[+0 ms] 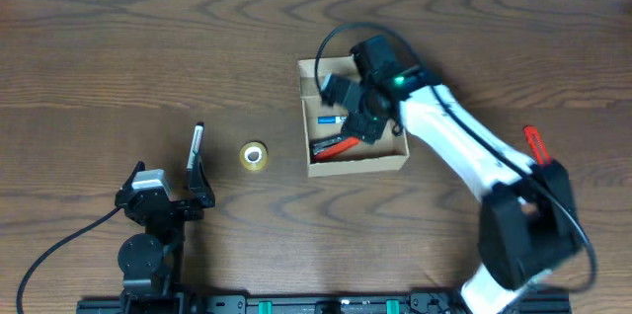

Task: Pack container
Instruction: 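Withdraw the right gripper and move over the red box cutter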

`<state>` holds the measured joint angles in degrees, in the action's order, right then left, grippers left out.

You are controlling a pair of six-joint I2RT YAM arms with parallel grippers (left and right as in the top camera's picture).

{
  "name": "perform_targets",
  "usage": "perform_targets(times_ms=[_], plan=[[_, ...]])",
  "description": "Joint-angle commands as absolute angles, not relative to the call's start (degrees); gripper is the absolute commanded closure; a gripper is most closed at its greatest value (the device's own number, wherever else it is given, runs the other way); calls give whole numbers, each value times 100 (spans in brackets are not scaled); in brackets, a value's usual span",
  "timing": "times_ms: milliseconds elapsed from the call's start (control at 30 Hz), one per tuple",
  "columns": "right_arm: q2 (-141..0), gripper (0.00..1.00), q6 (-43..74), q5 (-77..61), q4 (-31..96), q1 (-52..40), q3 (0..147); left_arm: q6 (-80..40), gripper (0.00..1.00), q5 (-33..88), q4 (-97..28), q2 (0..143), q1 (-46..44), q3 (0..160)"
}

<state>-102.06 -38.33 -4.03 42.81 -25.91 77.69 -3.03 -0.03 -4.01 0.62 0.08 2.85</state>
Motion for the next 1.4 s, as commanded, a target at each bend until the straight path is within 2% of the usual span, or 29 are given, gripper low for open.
perform_targets(times_ms=[0,67,133,300,400,500,633,733,833,1033,1167,1267,1300,1367], plan=[[-9544,31,-2853,-388,4351,-2506,7966,-342,5,-45,-388,25,-3,165],[-9279,23,-2681,-384,4401,-2506,7966,-342,5,-45,-388,25,-3,165],[-9035,1,-2561,-226,4383,-2480,7966,-342,5,-45,-401,25,-3,165],[-8595,1,-526,1651,4158,-1881,7979,-344,5,-45,-405,25,-3,165],[-8527,1,86,2353,5002,-1177,8215,-342,5,-43,-405,25,-3,165],[-8554,3,169,2255,6171,-261,8814,-344,5,-43,-403,25,-3,165],[-8600,2,-174,884,7249,1275,9985,-344,5,-40,-403,25,-3,165],[-8705,4,-613,576,7784,2272,10527,-344,5,-40,-403,25,-3,165],[-8792,5,-991,816,7852,2825,10460,-344,5,-43,-403,25,-3,165],[-9391,7,-1413,823,7850,2991,10116,-344,5,-43,-401,25,-3,165],[-9911,11,-1485,1321,7625,2947,9734,-344,5,-43,-401,25,-3,165],[-10278,29,-1507,1328,7347,2961,9456,-342,5,-43,-405,25,-3,165],[-10350,32,-1507,1328,7282,2958,9380,-342,5,-45,-403,25,-3,165],[-10503,33,-1562,1208,7024,2958,9161,-342,5,-45,-403,25,-3,165]])
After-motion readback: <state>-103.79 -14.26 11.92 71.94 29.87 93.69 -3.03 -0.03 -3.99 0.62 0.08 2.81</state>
